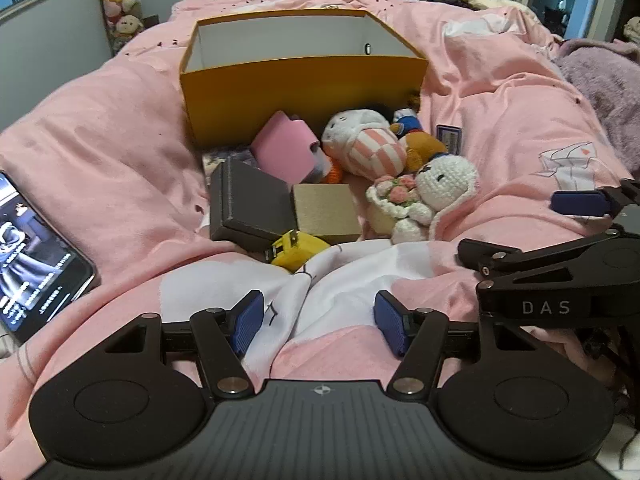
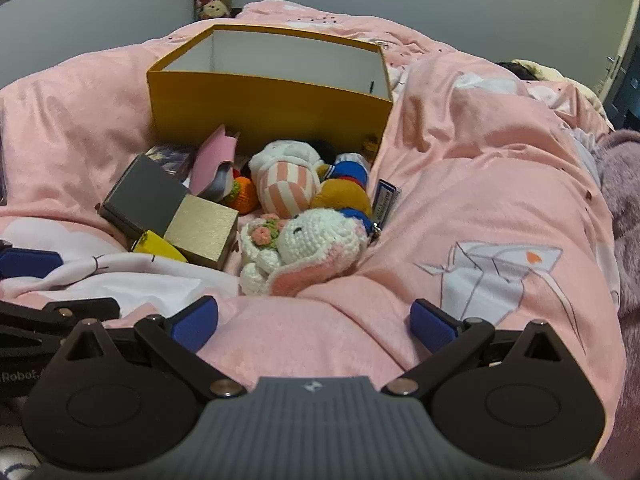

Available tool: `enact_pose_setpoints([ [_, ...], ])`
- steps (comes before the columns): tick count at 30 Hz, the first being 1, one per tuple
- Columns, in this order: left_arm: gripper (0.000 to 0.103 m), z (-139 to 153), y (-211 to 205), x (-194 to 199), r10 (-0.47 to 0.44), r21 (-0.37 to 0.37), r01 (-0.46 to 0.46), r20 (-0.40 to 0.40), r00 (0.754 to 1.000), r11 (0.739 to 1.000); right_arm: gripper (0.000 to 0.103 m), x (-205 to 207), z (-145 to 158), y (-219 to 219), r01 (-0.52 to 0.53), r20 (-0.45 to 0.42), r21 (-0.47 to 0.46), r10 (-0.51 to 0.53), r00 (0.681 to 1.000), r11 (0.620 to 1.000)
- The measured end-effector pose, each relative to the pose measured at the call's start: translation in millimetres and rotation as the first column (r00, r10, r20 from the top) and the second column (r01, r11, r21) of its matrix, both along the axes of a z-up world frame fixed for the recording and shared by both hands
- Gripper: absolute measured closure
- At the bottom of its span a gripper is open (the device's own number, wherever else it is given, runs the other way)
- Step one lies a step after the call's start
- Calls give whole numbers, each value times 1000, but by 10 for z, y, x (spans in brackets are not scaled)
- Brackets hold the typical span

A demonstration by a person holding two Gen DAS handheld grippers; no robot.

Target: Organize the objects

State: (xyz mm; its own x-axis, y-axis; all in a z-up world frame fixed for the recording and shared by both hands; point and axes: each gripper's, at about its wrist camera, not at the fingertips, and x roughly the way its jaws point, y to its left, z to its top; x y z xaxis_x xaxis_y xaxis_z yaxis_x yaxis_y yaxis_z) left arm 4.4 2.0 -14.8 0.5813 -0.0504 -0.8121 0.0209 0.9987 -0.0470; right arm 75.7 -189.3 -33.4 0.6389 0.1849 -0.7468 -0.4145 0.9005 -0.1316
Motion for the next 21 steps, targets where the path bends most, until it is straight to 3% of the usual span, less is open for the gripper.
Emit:
enact_pose_setpoints([
  [5,47,87,115,45,-26,-84,27,16,1000,996,26,88,118,101,-68,-22,-3,68,997,998],
  [9,47,253,223,121,-10,-86,17,78,997,996,36,155,256,227,-142,18,-21,143,990,990],
  [12,47,341,378,272,36,-108,-28,76,996,994,49,274,307,321,-190,6,-11,190,982,982],
  [17,39,273,617,621,104,-113,-104,-9,995,988,48,427,372,440,-282,64,31,280,958,959],
  [21,35,102,753,900,145,-123,-155,-87,986,980,48,671,346,586,-308,31,22,307,951,951],
])
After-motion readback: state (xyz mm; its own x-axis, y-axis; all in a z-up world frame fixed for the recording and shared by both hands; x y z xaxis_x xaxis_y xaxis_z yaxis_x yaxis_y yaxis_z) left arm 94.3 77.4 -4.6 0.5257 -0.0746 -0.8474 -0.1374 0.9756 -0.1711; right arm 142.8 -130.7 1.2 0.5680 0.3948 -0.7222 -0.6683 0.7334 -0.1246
